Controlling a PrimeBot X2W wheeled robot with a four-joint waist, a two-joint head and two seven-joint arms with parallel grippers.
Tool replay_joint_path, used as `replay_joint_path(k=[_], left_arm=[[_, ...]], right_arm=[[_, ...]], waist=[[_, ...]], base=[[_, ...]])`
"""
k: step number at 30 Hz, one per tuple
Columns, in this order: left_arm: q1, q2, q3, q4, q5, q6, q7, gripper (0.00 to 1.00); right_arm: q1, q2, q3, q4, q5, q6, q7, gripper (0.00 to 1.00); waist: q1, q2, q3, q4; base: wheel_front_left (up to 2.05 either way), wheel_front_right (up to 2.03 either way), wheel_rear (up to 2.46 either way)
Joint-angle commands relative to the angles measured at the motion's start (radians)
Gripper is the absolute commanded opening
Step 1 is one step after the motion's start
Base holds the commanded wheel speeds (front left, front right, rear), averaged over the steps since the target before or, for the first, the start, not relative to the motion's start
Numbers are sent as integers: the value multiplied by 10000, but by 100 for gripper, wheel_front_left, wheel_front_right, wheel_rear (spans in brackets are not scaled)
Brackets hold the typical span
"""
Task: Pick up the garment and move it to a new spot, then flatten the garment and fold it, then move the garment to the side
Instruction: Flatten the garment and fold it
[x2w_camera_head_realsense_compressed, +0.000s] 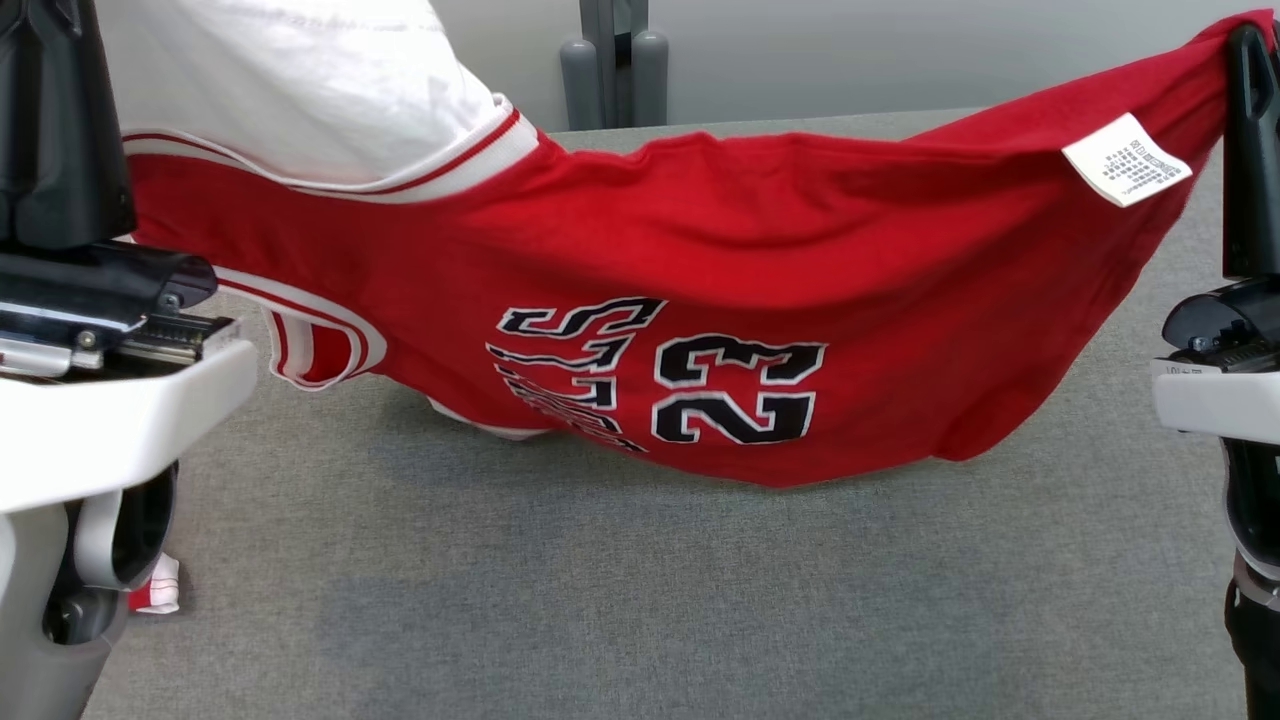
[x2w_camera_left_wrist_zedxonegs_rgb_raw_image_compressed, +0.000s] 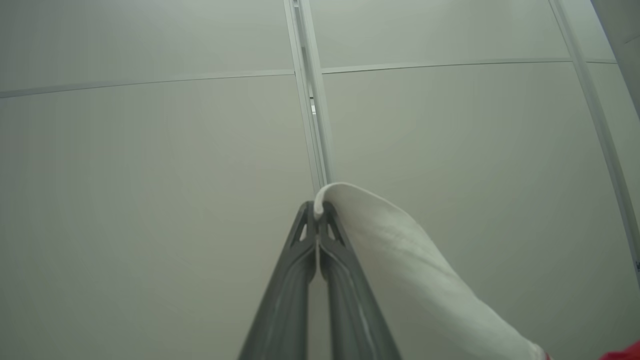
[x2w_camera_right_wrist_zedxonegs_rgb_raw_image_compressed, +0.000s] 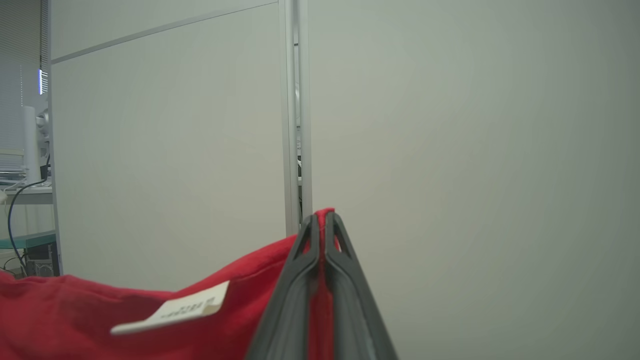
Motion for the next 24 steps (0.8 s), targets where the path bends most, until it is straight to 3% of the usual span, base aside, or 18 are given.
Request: replay_joint_path(k=[1,7,12,15,16,20,24], left_arm=[[-139,8,-71,-182,146,119,87,0],[-666,-98,-187,-180,219,65,198,0],[-2228,-265,-437,858,-68,-700,350,0],[-3624,-441,-733,2214,-199,-1406,483,0],[-4645,-527,-1023,3299,80,-1820,502,0],[-6525,-994,-1318,5725,247,-2502,153,0],[-8104,-1487,-1543,8192,297,-3186,-233,0]], right_arm=[[93,21,-71,-110,21,2,142,0],[-76,168,-141,-56,99,2,288,0],[-1355,47,-160,1064,433,2,291,0],[-2575,-229,-66,2331,603,2,184,0],[-3447,-314,107,3260,694,4,89,0],[-5279,-580,579,5232,572,2,-355,0],[-7004,-396,892,7493,692,2,-714,0]], waist=[[0,0,3,-40],[0,0,144,-57],[0,0,519,-66],[0,0,722,-50],[0,0,861,-60],[0,0,1133,-115],[0,0,1308,-236]], base=[[0,0,0],[0,0,0],[0,0,0],[0,0,0],[0,0,0],[0,0,0],[0,0,0]])
